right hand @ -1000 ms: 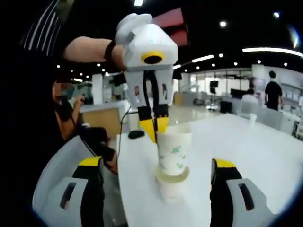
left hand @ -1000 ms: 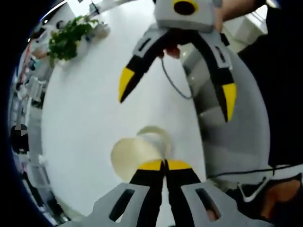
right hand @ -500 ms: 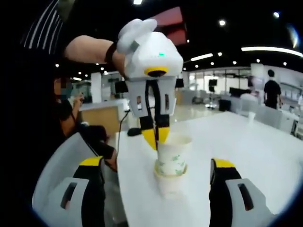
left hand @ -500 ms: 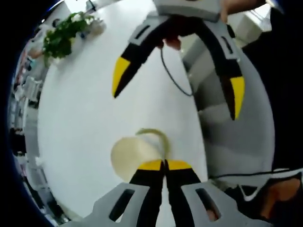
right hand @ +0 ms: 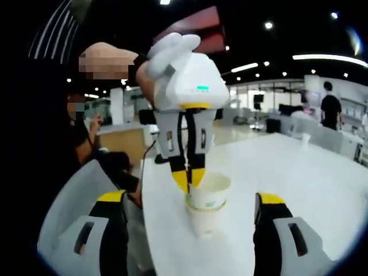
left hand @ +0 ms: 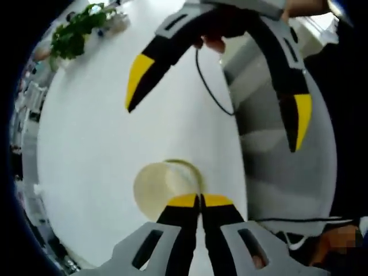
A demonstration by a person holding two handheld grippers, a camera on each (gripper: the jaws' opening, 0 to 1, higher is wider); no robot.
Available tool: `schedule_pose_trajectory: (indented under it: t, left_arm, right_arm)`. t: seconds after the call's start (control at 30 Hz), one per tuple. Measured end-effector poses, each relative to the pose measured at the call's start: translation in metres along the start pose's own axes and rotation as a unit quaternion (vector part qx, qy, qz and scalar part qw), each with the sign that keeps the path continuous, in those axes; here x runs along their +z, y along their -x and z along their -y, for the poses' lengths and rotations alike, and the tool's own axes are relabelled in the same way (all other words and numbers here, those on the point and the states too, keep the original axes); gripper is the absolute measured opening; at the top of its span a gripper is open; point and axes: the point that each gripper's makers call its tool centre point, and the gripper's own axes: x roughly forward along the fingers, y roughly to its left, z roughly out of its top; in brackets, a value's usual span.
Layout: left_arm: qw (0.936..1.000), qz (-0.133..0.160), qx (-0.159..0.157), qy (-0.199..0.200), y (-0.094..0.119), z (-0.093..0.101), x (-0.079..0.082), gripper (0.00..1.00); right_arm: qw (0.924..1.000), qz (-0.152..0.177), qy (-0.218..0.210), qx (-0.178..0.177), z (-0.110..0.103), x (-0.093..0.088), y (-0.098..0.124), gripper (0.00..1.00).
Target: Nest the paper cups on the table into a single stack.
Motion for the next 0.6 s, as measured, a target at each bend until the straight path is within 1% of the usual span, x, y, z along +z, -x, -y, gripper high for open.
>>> schedule_pose_trajectory:
  t: [0.07, 0.17, 0.3, 0.33, 0.37, 0.47, 0.53, 0.6]
  left_arm:
    - [1.0, 0.001, 0.003, -0.004, -0.003, -0.001, -0.001, 0.0]
    - [1.0, -0.004, -0.005, 0.001, -0.008, 0.001, -0.005, 0.0]
    - [0.9999, 0.0, -0.01, -0.003, -0.012, 0.003, -0.006, 0.01]
    - [0.9999, 0.004, -0.013, 0.008, -0.012, 0.003, -0.004, 0.01]
    - [0.9994, 0.002, -0.013, 0.032, -0.011, 0.002, -0.005, 0.01]
    - [0.9996, 0.003, -0.016, 0.025, -0.011, 0.003, -0.005, 0.02]
    - [0.9998, 0.006, -0.018, 0.004, -0.011, 0.004, -0.005, 0.02]
    - [0.9998, 0.006, -0.019, 0.001, -0.011, 0.004, -0.006, 0.02]
  right_arm:
    - [1.0, 0.001, -0.002, 0.0, 0.0, 0.0, -0.001, 0.89]
    - [1.0, 0.001, -0.004, 0.0, 0.0, 0.0, -0.002, 0.88]
    - [1.0, 0.003, -0.005, 0.002, -0.001, 0.0, -0.002, 0.87]
    - [1.0, 0.005, -0.005, 0.003, -0.001, 0.0, -0.002, 0.86]
    - [1.0, 0.005, -0.007, 0.002, -0.001, 0.0, -0.002, 0.86]
    - [0.9999, 0.005, -0.011, 0.002, -0.002, -0.002, -0.002, 0.86]
    - [0.9999, 0.004, -0.01, 0.002, -0.003, -0.003, -0.001, 0.86]
    - [0.9999, 0.004, -0.012, 0.001, -0.002, -0.004, -0.001, 0.86]
